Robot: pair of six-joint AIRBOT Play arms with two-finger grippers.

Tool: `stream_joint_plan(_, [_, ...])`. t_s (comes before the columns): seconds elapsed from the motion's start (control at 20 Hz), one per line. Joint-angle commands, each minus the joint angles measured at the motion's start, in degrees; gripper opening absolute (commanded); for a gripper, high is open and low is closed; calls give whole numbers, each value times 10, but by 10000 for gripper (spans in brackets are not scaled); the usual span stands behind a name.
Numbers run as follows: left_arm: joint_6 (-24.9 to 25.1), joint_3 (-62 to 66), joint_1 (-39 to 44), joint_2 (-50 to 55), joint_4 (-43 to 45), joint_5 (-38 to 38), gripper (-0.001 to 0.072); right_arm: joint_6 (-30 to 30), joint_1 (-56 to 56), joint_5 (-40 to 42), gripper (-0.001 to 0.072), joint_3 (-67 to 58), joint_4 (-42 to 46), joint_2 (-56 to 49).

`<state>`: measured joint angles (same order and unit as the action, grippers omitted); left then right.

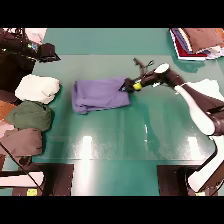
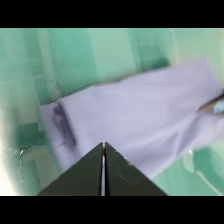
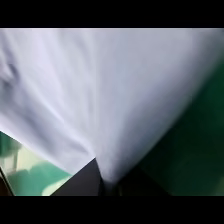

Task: Fold the shirts.

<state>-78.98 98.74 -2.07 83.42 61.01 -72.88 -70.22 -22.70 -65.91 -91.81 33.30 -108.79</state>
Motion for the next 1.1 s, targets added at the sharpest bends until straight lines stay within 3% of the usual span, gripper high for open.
stream_joint_plan(0.0, [10,0,27,0,2,-6,23,-3,87,-53,17,-10,0,56])
stream_joint_plan(0.1, [14,0,50,0,2,-4,23,-4,159,-75,17,-10,15,102])
stream_joint_plan(0.35, [14,0,102,0,1,19,23,-35,332,-92,17,-10,161,194])
stream_joint_plan(0.65, [7,0,118,0,-1,30,23,-32,485,-43,17,-10,162,210])
stream_joint_plan(0.85, [-3,0,118,0,-1,30,23,-32,510,5,17,-16,148,209])
stream_joint_plan(1.05, [-3,0,118,0,-1,30,23,-32,515,-17,17,-89,138,209])
